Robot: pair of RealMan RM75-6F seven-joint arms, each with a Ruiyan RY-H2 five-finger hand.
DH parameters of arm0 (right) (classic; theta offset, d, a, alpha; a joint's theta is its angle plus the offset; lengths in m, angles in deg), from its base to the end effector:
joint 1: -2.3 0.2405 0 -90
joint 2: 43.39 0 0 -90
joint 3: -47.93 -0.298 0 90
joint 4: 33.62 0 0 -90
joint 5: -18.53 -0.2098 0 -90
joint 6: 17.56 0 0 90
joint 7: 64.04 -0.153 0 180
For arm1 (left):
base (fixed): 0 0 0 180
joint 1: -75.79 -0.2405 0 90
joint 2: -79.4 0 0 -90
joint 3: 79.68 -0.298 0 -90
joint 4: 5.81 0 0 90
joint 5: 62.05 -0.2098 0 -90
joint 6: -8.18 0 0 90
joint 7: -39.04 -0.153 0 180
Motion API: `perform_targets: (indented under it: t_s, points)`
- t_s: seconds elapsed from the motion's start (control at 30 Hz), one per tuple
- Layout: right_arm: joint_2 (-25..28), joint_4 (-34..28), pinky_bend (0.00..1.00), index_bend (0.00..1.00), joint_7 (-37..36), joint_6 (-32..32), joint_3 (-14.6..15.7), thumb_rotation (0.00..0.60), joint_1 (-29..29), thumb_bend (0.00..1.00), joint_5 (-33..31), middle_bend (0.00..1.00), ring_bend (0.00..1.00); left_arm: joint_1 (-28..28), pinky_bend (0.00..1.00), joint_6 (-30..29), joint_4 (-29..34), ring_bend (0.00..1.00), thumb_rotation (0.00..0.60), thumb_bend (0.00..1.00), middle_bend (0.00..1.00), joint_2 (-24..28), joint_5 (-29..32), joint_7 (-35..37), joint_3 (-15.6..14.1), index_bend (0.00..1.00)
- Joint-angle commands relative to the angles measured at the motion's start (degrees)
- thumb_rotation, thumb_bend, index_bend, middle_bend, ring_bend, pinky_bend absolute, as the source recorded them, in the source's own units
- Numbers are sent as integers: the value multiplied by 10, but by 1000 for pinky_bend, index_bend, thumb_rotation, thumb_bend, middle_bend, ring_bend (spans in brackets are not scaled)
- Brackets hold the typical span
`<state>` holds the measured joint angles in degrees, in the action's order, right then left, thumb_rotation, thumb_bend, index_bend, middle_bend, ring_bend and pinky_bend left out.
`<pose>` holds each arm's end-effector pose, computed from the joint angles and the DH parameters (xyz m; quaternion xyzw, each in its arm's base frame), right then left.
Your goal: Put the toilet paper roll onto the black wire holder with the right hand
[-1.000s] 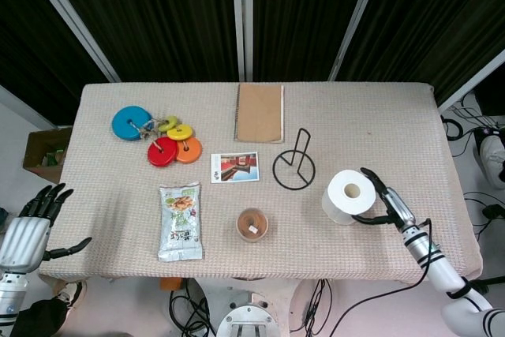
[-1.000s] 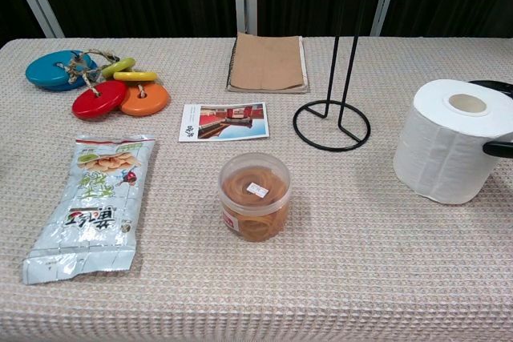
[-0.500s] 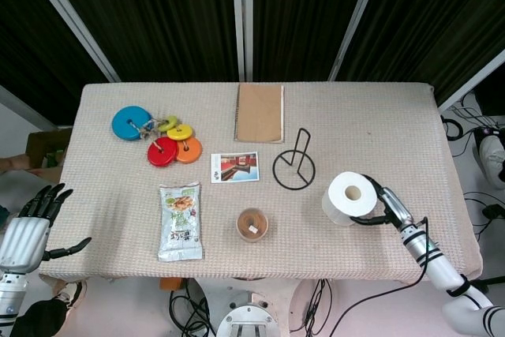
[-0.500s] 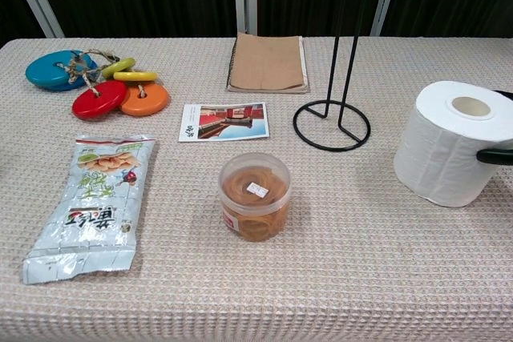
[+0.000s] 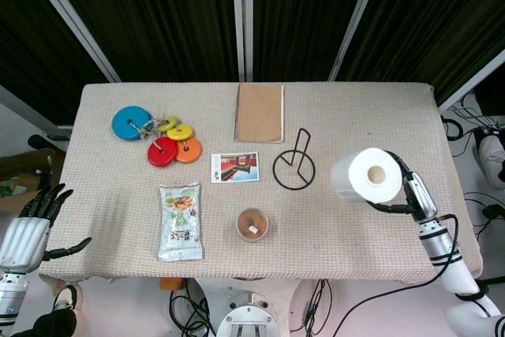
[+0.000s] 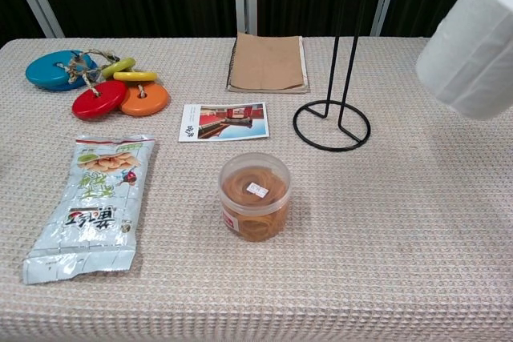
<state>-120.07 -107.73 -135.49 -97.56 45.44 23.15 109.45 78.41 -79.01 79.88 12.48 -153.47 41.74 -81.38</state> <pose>-0.3183 -0.2929 0.1082 0.4035 -0.6293 0.6406 0.1757 -0.3654 0.1631 0.1586 -0.6260 -0.3862 -0.3748 0.5643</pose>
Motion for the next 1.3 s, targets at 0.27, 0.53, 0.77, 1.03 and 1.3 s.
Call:
perform_targets:
  t_s: [0.27,0.53,0.77,1.03,1.3]
  points:
    - [77,-161,331,617,63,-32,-93,600,31,256,-13,457,322,1,197,1,-4,43,258,100,47,-2,-3,3,-1,107]
    - [100,-221,322,598,116,72,-139,600,94,245,-74,430,319,4,197,3,-10,43,257,101,47,-6,-2,8,0,107]
    - [94,-244,318,591,142,146,-159,600,134,239,-121,425,316,4,197,3,-11,43,258,101,47,-5,-4,9,-1,107]
    - [93,-256,315,582,153,182,-168,600,148,237,-147,418,311,4,197,1,-12,43,260,100,47,-2,-4,12,-2,107]
    - [78,-242,315,571,168,229,-174,600,166,238,-187,413,307,5,196,4,-14,42,261,101,47,-4,-4,15,-2,107]
